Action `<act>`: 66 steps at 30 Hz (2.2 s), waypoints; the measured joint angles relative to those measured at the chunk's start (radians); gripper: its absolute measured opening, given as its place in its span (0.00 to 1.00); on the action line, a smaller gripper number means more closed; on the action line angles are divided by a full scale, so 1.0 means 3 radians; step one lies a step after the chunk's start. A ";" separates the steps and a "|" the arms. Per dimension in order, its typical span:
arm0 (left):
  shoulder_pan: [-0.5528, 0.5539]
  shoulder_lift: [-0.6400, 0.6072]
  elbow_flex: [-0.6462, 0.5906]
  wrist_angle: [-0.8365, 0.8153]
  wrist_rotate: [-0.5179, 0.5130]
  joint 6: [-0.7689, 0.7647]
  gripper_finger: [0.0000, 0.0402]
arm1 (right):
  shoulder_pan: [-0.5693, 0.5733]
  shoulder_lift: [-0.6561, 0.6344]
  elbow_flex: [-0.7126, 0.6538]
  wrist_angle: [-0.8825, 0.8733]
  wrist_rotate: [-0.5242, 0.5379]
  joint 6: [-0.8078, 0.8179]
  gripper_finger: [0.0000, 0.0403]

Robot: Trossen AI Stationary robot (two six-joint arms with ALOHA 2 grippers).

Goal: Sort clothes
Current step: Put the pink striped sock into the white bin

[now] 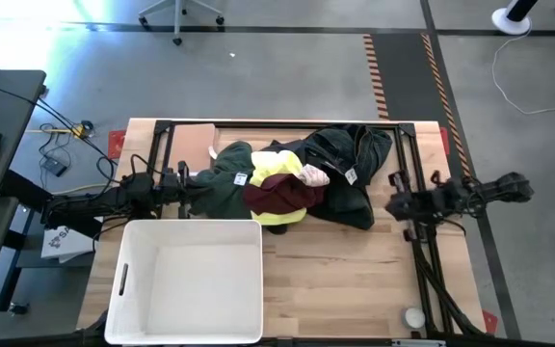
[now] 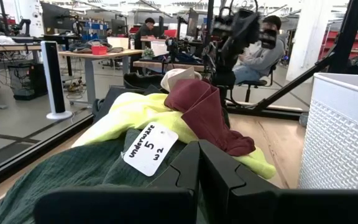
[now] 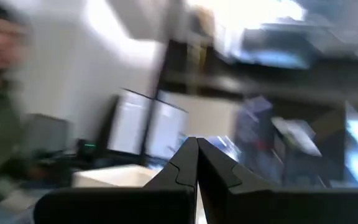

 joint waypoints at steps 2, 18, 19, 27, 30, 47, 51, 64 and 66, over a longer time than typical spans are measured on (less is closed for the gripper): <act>0.0000 -0.0001 0.0000 -0.0001 0.0000 0.0000 0.01 | -0.0021 0.0121 0.0040 -0.0005 0.0499 0.0376 0.00; 0.0000 0.0000 0.0000 0.0003 -0.0019 0.0000 0.01 | -0.0296 0.0660 0.0559 0.0087 0.0730 0.1691 0.00; 0.0000 0.0000 0.0000 0.0003 -0.0019 0.0000 0.01 | -0.0293 0.0789 0.0620 0.0136 0.0600 0.1651 0.00; 0.0000 0.0000 -0.0001 0.0008 -0.0023 0.0000 0.01 | -0.0278 0.2124 0.1339 -0.0657 0.0734 0.0941 0.00; 0.0000 -0.0001 -0.0003 0.0015 -0.0029 0.0000 0.01 | -0.0334 0.2457 0.1713 -0.1192 0.1027 0.0841 0.00; 0.0000 -0.0001 -0.0003 0.0042 -0.0174 -0.0195 0.01 | -0.1037 0.3839 0.3608 -0.4135 0.0813 0.0383 0.53; 0.0000 0.0000 -0.0003 0.0042 -0.0173 -0.0296 0.01 | -0.1148 0.4108 0.3611 -0.4198 0.0790 0.0289 0.54; 0.0000 -0.0001 -0.0003 0.0042 -0.0173 -0.0297 0.01 | -0.1171 0.4491 0.3614 -0.4235 0.0805 0.0253 0.07; 0.0000 -0.0001 -0.0003 0.0042 -0.0173 -0.0297 0.01 | -0.1148 0.4406 0.3612 -0.4245 0.0904 0.0294 0.04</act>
